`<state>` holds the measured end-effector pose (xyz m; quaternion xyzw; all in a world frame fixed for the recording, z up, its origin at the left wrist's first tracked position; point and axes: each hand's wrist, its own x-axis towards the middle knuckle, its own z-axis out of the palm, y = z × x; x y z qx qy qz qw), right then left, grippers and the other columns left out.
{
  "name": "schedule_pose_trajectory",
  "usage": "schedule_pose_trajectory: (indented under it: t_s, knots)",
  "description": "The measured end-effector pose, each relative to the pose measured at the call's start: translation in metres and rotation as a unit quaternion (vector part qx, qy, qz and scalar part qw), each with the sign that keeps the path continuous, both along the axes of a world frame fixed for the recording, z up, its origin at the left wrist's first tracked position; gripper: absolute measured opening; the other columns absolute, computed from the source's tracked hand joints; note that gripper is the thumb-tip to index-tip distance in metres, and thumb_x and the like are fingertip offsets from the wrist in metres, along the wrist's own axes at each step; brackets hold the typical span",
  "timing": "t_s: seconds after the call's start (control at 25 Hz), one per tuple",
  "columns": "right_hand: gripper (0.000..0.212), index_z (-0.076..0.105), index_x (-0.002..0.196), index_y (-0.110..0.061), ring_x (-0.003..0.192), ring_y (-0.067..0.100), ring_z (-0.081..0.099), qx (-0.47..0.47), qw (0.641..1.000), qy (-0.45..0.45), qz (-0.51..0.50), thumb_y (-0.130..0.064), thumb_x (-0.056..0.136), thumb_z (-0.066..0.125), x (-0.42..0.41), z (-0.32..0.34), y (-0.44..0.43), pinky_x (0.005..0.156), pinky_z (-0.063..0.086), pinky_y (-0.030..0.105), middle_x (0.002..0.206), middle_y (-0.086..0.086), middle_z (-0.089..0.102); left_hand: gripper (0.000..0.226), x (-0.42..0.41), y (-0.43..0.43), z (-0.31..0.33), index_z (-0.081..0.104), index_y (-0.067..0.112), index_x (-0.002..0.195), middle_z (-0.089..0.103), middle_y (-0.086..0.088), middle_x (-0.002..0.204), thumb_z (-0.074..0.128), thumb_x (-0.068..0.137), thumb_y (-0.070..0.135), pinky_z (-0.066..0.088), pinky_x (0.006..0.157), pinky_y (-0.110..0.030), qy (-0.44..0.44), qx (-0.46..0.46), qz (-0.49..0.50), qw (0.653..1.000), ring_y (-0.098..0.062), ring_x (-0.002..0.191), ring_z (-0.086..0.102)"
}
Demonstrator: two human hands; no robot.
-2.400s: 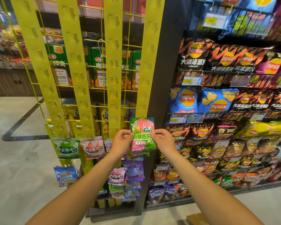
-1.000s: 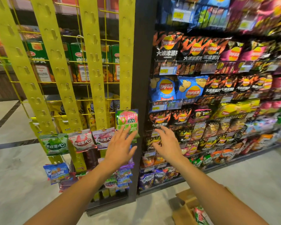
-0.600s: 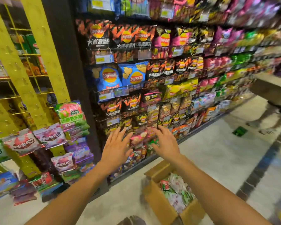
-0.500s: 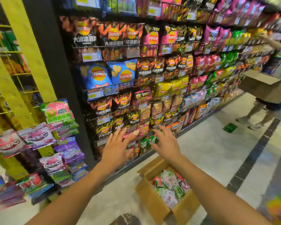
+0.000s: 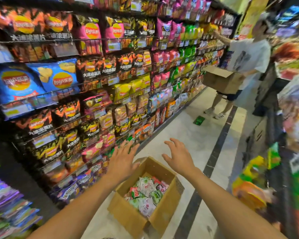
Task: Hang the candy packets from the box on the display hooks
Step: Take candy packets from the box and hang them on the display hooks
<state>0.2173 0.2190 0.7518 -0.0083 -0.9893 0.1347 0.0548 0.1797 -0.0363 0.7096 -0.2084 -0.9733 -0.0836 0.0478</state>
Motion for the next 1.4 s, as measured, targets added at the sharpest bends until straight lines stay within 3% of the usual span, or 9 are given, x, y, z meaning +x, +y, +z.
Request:
schedule_pose_trajectory:
  t_s: [0.4, 0.56, 0.68, 0.88, 1.2, 1.4]
  knots:
    - [0.055, 0.044, 0.153, -0.025, 0.149, 0.027, 0.036, -0.008, 1.000, -0.015, -0.009, -0.048, 0.103, 0.051, -0.147, -0.032, 0.029, 0.121, 0.035, 0.047, 0.163, 0.004, 0.037, 0.078, -0.141, 0.028, -0.030, 0.012, 0.032, 0.165, 0.010, -0.004, 0.174, 0.042, 0.102, 0.065, 0.011, 0.129, -0.052, -0.032, -0.007, -0.020, 0.999, -0.030, 0.161, 0.006]
    - [0.054, 0.043, 0.152, -0.028, 0.150, 0.024, 0.035, -0.017, 0.999, -0.030, -0.010, -0.049, 0.103, 0.050, -0.206, -0.076, 0.025, 0.120, 0.035, 0.047, 0.164, 0.000, 0.036, 0.078, -0.191, 0.023, -0.072, 0.015, 0.034, 0.165, 0.014, -0.004, 0.174, 0.048, 0.100, 0.063, 0.016, 0.128, -0.053, -0.040, -0.016, -0.012, 0.999, -0.030, 0.161, 0.008]
    - [0.053, 0.043, 0.152, -0.027, 0.149, 0.025, 0.035, -0.024, 0.998, -0.058, 0.014, -0.049, 0.104, 0.049, -0.234, -0.129, 0.025, 0.121, 0.034, 0.048, 0.164, 0.001, 0.036, 0.077, -0.206, 0.020, -0.115, 0.014, 0.031, 0.165, 0.007, -0.004, 0.175, 0.047, 0.102, 0.060, 0.013, 0.129, -0.053, -0.054, -0.020, -0.002, 0.998, -0.029, 0.161, 0.003]
    - [0.053, 0.043, 0.152, -0.030, 0.149, 0.025, 0.035, -0.028, 0.994, -0.096, 0.039, -0.052, 0.103, 0.046, -0.265, -0.252, 0.029, 0.121, 0.034, 0.050, 0.164, -0.001, 0.036, 0.075, -0.219, 0.025, -0.225, 0.011, 0.031, 0.165, -0.003, 0.001, 0.175, 0.042, 0.104, 0.060, 0.010, 0.130, -0.053, -0.097, -0.024, 0.022, 0.995, -0.026, 0.161, -0.004]
    - [0.059, 0.044, 0.151, -0.020, 0.142, 0.030, 0.041, 0.000, 0.981, -0.170, 0.094, -0.044, 0.098, 0.053, -0.283, -0.496, 0.045, 0.114, 0.041, 0.050, 0.157, 0.007, 0.041, 0.076, -0.219, 0.038, -0.451, 0.005, 0.032, 0.166, 0.001, -0.002, 0.175, 0.046, 0.105, 0.054, 0.009, 0.130, -0.047, -0.157, -0.034, 0.031, 0.987, -0.026, 0.162, 0.001]
    - [0.062, 0.042, 0.152, -0.019, 0.142, 0.033, 0.040, -0.014, 0.958, -0.260, 0.116, -0.041, 0.098, 0.061, -0.273, -0.648, 0.053, 0.113, 0.040, 0.047, 0.157, 0.010, 0.038, 0.068, -0.213, 0.044, -0.580, 0.019, 0.032, 0.165, 0.008, -0.003, 0.175, 0.039, 0.105, 0.059, 0.015, 0.127, -0.048, -0.180, -0.014, 0.022, 0.983, -0.028, 0.161, 0.010]
